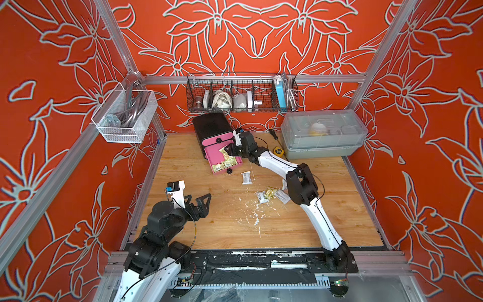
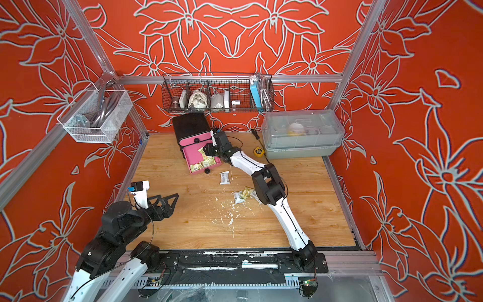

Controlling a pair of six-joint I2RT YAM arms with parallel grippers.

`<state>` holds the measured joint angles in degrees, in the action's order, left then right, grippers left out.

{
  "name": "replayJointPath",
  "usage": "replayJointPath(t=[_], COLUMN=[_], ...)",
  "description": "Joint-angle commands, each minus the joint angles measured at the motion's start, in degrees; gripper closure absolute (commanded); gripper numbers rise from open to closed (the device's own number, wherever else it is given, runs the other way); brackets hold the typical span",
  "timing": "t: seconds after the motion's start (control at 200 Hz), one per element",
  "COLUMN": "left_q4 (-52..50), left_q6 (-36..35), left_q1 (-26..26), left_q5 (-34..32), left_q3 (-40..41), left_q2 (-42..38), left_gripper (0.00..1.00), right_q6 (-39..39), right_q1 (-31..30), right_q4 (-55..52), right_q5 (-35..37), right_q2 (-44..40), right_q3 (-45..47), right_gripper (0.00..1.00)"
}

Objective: Place the cookies into the drawer by color
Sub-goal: Place the cookie in the drawer, then pick up the cookie at the center of the board.

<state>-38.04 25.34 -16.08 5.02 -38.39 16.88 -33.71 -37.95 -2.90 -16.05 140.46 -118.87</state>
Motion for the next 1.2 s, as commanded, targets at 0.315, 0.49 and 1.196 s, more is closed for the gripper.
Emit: replayJointPath(t=[0.315,0.49,1.196], left_q4=[2.54,7.68,15.55], left_q6=[1.12,5.32,-2.71], left_q1=[0.34,0.04,-32.63], left_q5=[4.99,14.95,-4.15], left_q3=[0.24,0.22,-24.87], left_q2=[5.25,13.98,65.46], left_gripper=[0.01,0.01,0.12], right_q6=[11.21,14.95,-9.35], right_q1=[1.28,1.30,1.30], right_q4=[-4.31,-8.92,-42.80], right_q5=[1.28,6.66,9.29], right_q2=[-40.77,-60.16,-119.68], right_q3=[35.09,52.35,86.08], right_gripper=[0.47,0.45,0.41])
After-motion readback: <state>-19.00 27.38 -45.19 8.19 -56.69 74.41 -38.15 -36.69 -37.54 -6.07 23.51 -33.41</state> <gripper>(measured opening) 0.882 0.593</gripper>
